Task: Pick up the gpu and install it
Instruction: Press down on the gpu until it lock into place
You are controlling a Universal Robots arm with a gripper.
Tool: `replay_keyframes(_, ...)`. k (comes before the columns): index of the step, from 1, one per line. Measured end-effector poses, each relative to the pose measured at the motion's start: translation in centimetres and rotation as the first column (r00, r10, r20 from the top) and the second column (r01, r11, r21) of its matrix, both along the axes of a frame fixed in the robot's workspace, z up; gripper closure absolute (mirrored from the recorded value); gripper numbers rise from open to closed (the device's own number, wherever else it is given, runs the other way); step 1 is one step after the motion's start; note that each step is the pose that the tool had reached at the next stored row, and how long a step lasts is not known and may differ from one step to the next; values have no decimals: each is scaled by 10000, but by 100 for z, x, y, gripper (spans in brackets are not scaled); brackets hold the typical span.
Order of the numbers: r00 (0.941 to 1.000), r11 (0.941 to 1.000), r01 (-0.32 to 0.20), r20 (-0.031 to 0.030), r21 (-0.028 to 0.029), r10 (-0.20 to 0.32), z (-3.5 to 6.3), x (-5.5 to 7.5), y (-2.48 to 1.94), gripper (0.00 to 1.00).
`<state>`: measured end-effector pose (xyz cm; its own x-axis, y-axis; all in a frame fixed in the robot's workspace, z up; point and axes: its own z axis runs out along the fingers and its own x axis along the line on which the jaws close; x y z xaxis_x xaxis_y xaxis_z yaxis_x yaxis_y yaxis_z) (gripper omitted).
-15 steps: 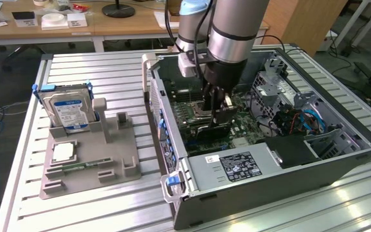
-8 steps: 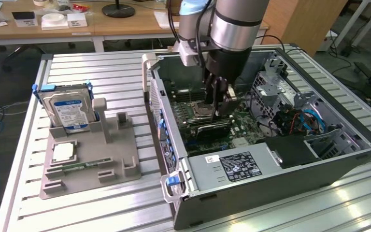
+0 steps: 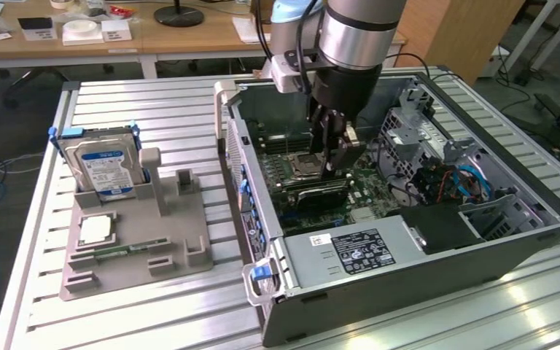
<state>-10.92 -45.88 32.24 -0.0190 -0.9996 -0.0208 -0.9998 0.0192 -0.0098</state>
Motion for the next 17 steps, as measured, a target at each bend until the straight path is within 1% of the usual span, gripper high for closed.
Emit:
replay_keyframes(10,10000,10000,0,0,0,0,0,0,0,43)
replay_keyframes(11,10000,10000,1,0,0,-1,0,0,0,44)
replay_keyframes(13,10000,10000,1,0,0,-1,0,0,0,56)
replay_keyframes(14,10000,10000,1,0,0,-1,0,0,0,56)
replay_keyframes(16,10000,10000,1,0,0,-1,0,0,0,68)
replay_keyframes(17,10000,10000,1,0,0,-1,0,0,0,68)
